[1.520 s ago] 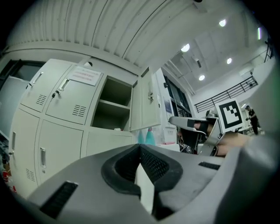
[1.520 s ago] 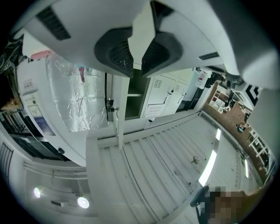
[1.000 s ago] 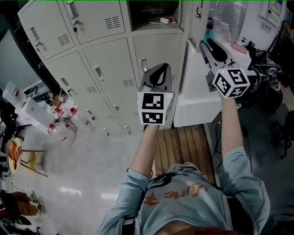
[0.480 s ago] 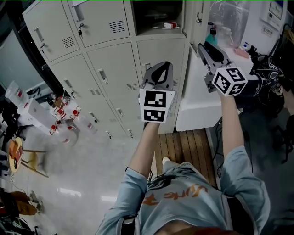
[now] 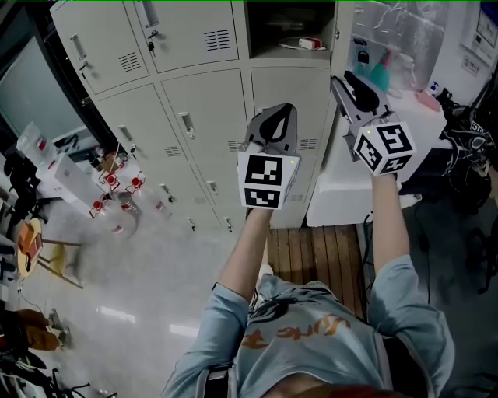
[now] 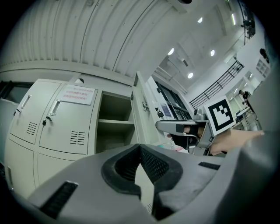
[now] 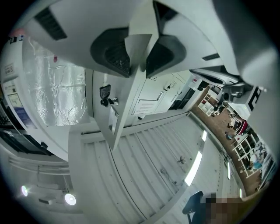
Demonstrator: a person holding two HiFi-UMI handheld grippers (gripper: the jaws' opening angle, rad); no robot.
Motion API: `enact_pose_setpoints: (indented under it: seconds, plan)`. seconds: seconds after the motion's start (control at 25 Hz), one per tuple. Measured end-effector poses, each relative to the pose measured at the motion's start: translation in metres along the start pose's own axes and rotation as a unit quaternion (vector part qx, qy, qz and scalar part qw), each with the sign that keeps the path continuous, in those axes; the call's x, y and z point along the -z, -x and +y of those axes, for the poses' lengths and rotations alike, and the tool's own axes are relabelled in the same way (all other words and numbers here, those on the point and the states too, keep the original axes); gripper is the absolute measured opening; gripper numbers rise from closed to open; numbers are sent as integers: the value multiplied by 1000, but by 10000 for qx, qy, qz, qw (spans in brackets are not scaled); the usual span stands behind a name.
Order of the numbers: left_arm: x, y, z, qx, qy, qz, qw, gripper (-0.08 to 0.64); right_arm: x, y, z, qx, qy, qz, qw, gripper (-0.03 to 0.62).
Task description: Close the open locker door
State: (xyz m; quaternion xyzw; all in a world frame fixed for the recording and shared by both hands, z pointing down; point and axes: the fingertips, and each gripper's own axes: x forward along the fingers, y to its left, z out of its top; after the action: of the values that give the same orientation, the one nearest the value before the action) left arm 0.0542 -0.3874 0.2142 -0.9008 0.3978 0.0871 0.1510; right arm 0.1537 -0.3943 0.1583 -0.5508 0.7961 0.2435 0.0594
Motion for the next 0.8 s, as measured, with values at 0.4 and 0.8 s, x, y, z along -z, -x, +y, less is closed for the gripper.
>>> enact_pose_setpoints:
  seconds: [0.4, 0.8]
  plan:
    - [18, -7, 58, -445, 56, -98, 9989, 18, 8, -55, 37, -72, 154, -155, 9997, 115]
    - [28, -21, 119, -746, -1, -112, 9971, 18, 24, -121, 62, 192, 445, -89, 9988, 115]
